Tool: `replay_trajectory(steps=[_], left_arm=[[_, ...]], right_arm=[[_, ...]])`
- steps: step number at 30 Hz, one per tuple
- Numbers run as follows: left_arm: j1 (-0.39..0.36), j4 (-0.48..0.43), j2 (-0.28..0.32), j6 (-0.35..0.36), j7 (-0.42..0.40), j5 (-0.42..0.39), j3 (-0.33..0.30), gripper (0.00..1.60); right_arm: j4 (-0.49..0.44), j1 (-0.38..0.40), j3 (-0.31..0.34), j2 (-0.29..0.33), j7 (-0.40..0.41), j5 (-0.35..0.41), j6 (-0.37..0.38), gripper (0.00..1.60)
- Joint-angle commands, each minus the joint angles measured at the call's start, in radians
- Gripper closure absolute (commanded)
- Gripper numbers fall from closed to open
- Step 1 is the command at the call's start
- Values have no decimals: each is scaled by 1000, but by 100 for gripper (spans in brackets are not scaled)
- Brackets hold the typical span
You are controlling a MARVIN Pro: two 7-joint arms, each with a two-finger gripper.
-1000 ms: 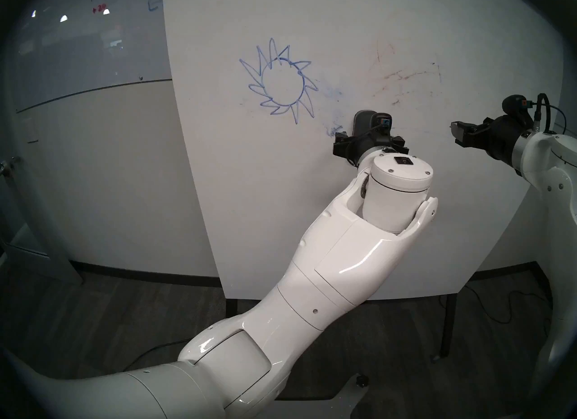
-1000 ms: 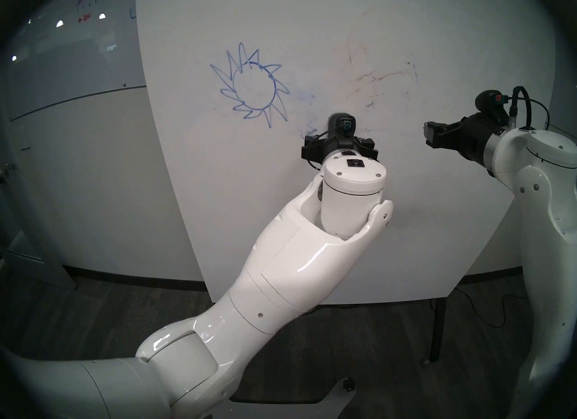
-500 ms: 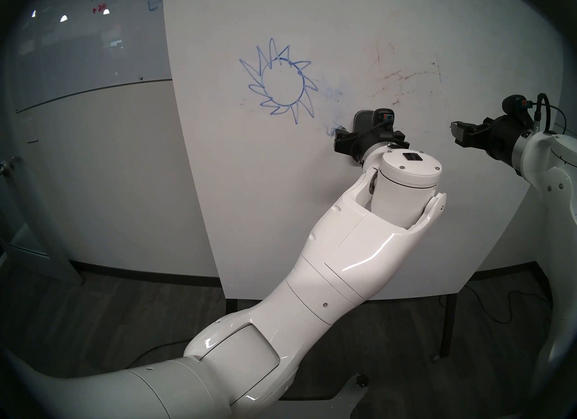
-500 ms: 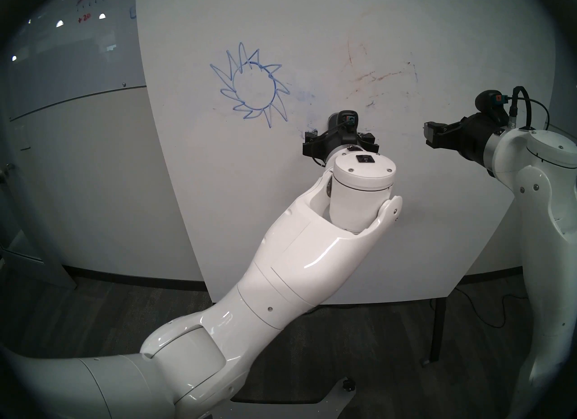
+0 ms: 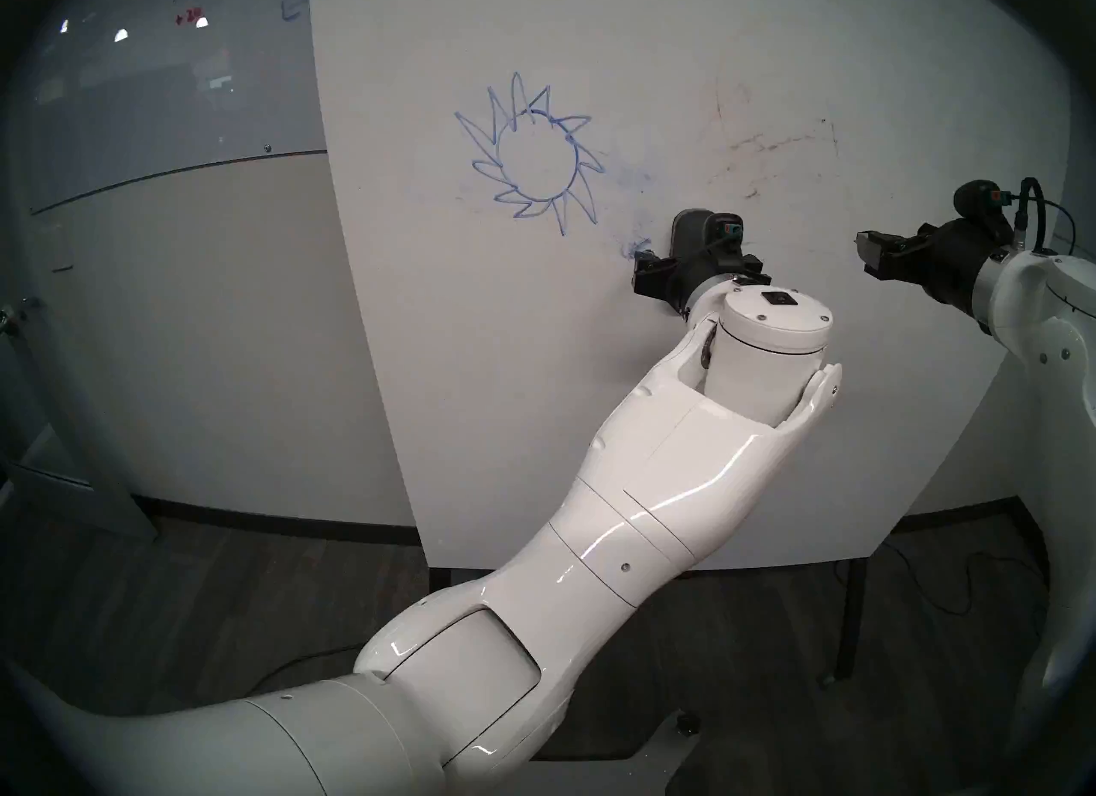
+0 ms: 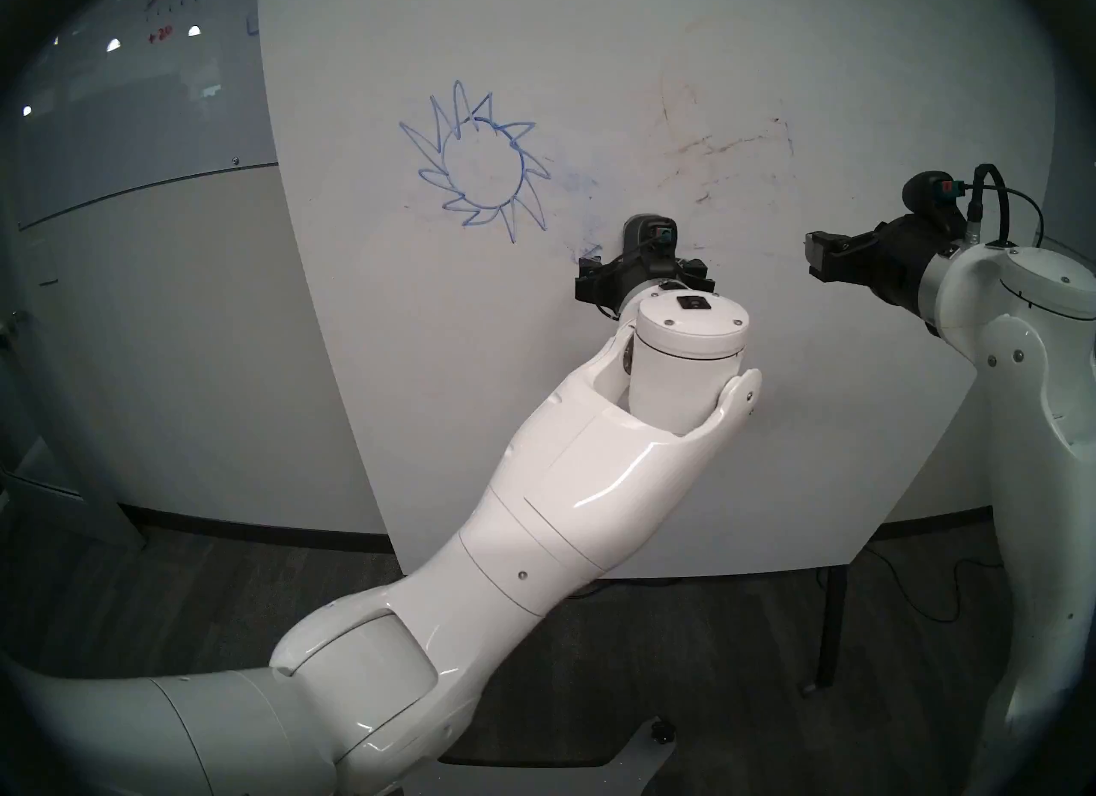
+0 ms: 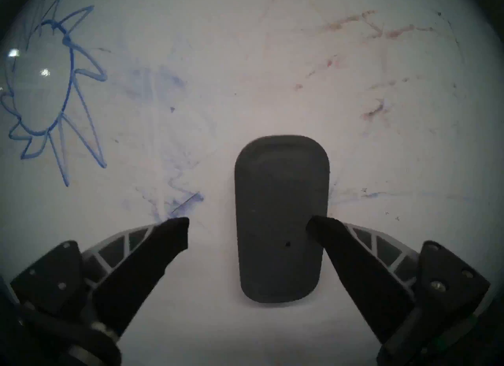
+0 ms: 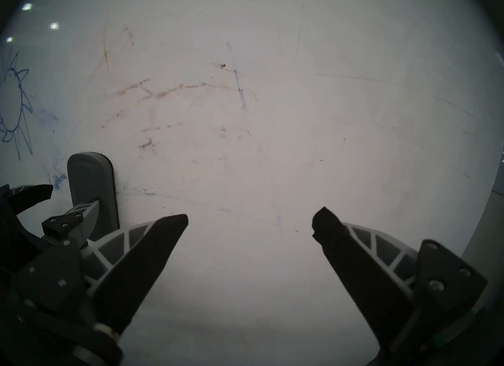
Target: Erase all marks on the whiteboard with the eraser
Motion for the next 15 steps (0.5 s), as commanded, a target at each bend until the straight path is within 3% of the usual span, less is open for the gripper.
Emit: replay_trajectory(steps=[1, 15], left_arm=[[-28, -4, -20, -6, -5, -2, -8, 0], [-46, 26, -26, -7, -13, 2, -12, 0]], right_arm=[[-4, 7, 2, 5, 2, -3, -6, 0], [-4, 7, 2, 5, 2, -2, -6, 0]])
